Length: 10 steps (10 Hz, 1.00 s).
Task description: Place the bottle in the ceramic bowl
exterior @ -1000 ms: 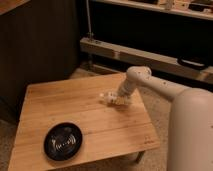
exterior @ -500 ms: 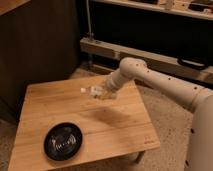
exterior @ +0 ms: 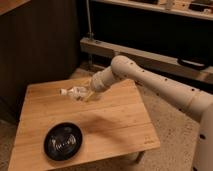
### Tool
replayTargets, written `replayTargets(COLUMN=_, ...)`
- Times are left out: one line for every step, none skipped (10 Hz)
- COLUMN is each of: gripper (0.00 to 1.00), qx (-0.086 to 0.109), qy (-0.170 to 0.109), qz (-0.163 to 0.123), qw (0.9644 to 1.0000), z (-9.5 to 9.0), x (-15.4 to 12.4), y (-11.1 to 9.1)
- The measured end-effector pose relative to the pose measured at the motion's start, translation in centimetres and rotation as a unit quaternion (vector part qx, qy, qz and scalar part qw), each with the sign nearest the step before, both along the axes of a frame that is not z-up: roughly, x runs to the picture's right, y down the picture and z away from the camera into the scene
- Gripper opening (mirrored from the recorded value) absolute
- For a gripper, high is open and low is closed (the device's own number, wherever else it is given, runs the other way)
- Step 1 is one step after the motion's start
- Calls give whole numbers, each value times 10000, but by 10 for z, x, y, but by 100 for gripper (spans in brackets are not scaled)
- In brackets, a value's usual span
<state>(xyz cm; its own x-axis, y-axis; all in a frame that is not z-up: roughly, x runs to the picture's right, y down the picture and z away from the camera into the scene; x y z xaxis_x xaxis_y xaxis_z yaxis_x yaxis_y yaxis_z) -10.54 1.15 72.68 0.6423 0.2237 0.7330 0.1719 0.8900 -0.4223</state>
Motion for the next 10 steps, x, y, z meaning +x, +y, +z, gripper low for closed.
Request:
replayTargets(gripper=0, qx=-3, qy=-2, qz=-4, qw=10000, z=0, x=0, y=0)
replayTargets(gripper=0, qx=0, qy=-8, qz=-5, qw=10000, z=0, x=-1, y=0)
replayTargets(gripper=0, qx=-5, qy=-12, qz=-9, qw=10000, z=0, x=-2, y=1)
replayTargets(gripper=0, qx=-1, qy=-14, qz=-9, qw=10000, z=0, x=-2, y=0)
replayTargets(gripper=0, qx=-4, qy=-14, qz=-7, qw=10000, z=0, x=-2, y=0)
replayTargets(gripper=0, qx=-7, qy=-57, qz=-29, qw=10000, z=-1, x=-3, y=0)
replayTargets(gripper=0, qx=-53, qy=-240, qz=-105, qw=9996, z=-4, x=-11, y=3)
replayTargets(gripper=0, qx=-72, qy=-402, qz=-157, qw=9990, z=-11, x=-24, y=6)
replayTargets(gripper=0, qx=-85, qy=-518, qz=-169, qw=9985, z=-20, x=-31, y=12)
replayTargets(gripper=0, qx=-75, qy=-665, qz=-178, qw=9976, z=-38, x=-38, y=20)
